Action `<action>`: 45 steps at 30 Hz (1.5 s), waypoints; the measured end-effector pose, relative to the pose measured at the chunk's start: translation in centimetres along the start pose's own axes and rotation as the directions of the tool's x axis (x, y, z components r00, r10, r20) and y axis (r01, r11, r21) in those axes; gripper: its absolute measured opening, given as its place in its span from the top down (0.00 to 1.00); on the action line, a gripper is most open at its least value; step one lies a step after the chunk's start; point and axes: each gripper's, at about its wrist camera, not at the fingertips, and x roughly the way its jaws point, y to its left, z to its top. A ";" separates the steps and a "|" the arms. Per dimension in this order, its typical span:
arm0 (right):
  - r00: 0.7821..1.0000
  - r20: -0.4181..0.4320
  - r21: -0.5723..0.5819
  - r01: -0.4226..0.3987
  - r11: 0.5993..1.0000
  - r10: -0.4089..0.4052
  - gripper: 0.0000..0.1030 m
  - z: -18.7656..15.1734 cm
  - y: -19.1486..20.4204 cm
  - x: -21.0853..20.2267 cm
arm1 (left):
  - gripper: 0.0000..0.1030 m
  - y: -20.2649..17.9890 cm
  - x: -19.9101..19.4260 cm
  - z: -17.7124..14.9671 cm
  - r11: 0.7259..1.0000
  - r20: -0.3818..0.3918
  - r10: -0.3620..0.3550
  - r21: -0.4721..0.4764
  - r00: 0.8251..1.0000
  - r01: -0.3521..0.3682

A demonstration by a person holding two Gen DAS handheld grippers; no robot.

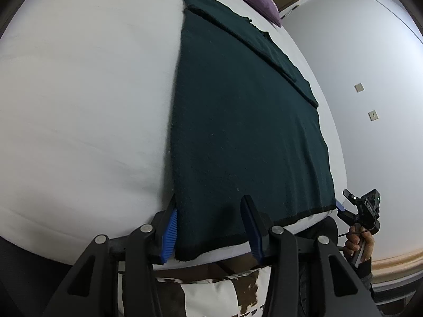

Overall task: Fold small clothes
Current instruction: 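Grasp the sweater hem with both tools, then lift the hem with both tools and fold it toward the collar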

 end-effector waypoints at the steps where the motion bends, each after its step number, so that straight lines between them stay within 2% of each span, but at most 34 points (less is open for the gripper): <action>1: 1.000 -0.011 0.004 -0.001 1.000 0.001 0.38 0.0 0.0 0.1 | 0.57 -0.1 0.0 0.0 1.000 -0.002 0.004 0.005 1.000 -0.004; 3: 0.999 -0.041 0.020 -0.014 1.000 0.015 0.38 0.0 -0.1 0.6 | 0.76 -0.1 0.2 0.0 1.000 -0.014 0.012 0.008 1.000 -0.012; 5: 0.997 -0.079 0.026 -0.012 1.000 0.014 0.38 -0.2 0.1 1.3 | 0.91 0.1 0.4 -0.1 1.000 -0.022 0.017 -0.001 1.000 -0.017; 8: 0.994 -0.109 0.046 -0.026 0.999 0.031 0.40 -0.3 0.3 1.9 | 0.93 0.4 0.4 -0.4 1.000 -0.015 0.000 -0.013 1.000 0.000; 13: 0.986 -0.143 0.118 -0.070 0.991 0.087 0.63 -0.8 -0.5 2.7 | 0.94 0.9 -0.3 -0.6 0.999 0.007 -0.029 -0.038 1.000 0.029; 17: 0.984 -0.135 0.129 -0.098 0.987 0.115 0.76 -1.3 -0.9 2.8 | 0.94 1.5 -1.0 -0.8 0.996 0.029 -0.062 -0.064 0.998 0.063; 18: 0.985 -0.135 0.121 -0.090 0.989 0.106 0.86 -1.4 -0.9 2.8 | 0.94 1.6 -1.3 -0.8 0.994 0.037 -0.076 -0.076 0.996 0.079; 19: 0.987 -0.131 0.114 -0.083 0.990 0.097 0.92 -1.5 -0.9 2.7 | 0.94 1.8 -1.7 -0.8 0.990 0.053 -0.100 -0.092 0.994 0.105; 22: 0.990 -0.095 0.090 -0.095 0.991 0.104 0.93 -1.5 -0.6 1.7 | 0.94 1.9 -3.1 -0.6 0.979 0.101 -0.152 -0.122 0.983 0.164; 28: 0.988 -0.038 0.049 -0.146 0.988 0.148 0.94 -0.4 1.3 -0.4 | 0.94 1.5 -5.9 0.0 0.952 0.192 -0.236 -0.150 0.953 0.266; 34: 0.977 0.014 0.023 -0.213 0.977 0.213 0.94 1.3 3.0 -2.2 | 0.94 1.0 -7.3 0.9 0.906 0.269 -0.326 -0.183 0.906 0.381; 37: 0.973 0.033 0.007 -0.229 0.973 0.228 0.94 2.8 4.1 -3.0 | 0.94 0.9 -8.0 1.9 0.881 0.305 -0.361 -0.198 0.881 0.429; 42: 0.952 0.085 -0.002 -0.295 0.955 0.294 0.94 6.4 6.7 -3.6 | 0.94 1.0 -8.6 4.4 0.837 0.363 -0.403 -0.226 0.840 0.499; 45: 0.944 0.109 -0.009 -0.311 0.950 0.310 0.94 8.9 8.3 -3.4 | 0.94 0.8 -8.5 7.0 0.823 0.385 -0.411 -0.233 0.826 0.518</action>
